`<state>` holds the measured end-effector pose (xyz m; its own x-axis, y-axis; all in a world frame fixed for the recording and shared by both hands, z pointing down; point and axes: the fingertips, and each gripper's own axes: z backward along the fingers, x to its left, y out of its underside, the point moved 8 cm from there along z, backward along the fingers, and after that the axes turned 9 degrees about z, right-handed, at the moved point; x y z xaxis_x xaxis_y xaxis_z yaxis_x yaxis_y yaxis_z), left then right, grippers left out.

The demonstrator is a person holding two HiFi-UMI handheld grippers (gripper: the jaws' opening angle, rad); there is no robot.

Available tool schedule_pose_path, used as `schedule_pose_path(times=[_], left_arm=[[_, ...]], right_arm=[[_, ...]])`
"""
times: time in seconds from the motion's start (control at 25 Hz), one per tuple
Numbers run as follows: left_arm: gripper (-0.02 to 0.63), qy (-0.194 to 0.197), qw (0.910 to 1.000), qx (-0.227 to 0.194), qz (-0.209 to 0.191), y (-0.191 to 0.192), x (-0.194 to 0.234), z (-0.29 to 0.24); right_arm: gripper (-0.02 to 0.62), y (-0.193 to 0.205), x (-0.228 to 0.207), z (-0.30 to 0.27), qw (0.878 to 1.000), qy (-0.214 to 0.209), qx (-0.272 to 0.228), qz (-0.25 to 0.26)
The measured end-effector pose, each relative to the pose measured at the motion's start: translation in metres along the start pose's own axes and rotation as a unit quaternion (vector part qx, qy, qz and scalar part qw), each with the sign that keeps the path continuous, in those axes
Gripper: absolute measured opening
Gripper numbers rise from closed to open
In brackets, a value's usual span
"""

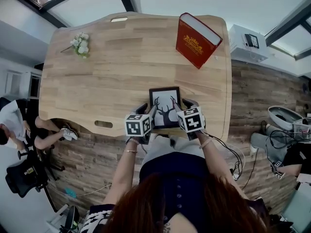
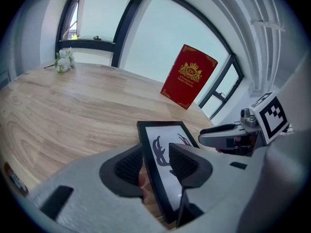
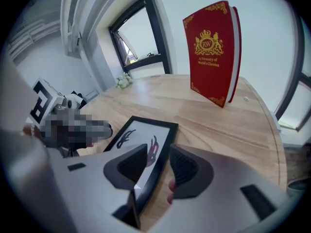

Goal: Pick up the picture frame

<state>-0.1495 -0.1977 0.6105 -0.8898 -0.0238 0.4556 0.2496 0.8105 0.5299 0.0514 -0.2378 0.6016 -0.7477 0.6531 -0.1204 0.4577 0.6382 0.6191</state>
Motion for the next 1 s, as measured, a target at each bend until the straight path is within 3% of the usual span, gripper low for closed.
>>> schedule_pose_path(times=[0.44,0.6,0.8,1.0], left_arm=[[0.167,-0.001,0.9987,0.040,0.032,0.020,0.014,-0.012],[0.167,-0.006,0.9987,0.043,0.027,0.021,0.015,-0.014],[0.133,-0.011,0.9988,0.046,0.014,0.022,0.013,-0.017],[0.104,0.000,0.9984,0.044,0.035,0.021,0.012,-0.020]], right_arm=[[0.150,0.014,-0.001,-0.017,0.999,-0.004,0.025,-0.024],[0.150,0.018,-0.002,-0.021,0.999,-0.005,0.035,-0.029],[0.150,0.021,-0.002,-0.023,0.998,-0.010,0.033,-0.055],[0.139,0.021,-0.001,-0.024,0.998,-0.006,0.030,-0.059]])
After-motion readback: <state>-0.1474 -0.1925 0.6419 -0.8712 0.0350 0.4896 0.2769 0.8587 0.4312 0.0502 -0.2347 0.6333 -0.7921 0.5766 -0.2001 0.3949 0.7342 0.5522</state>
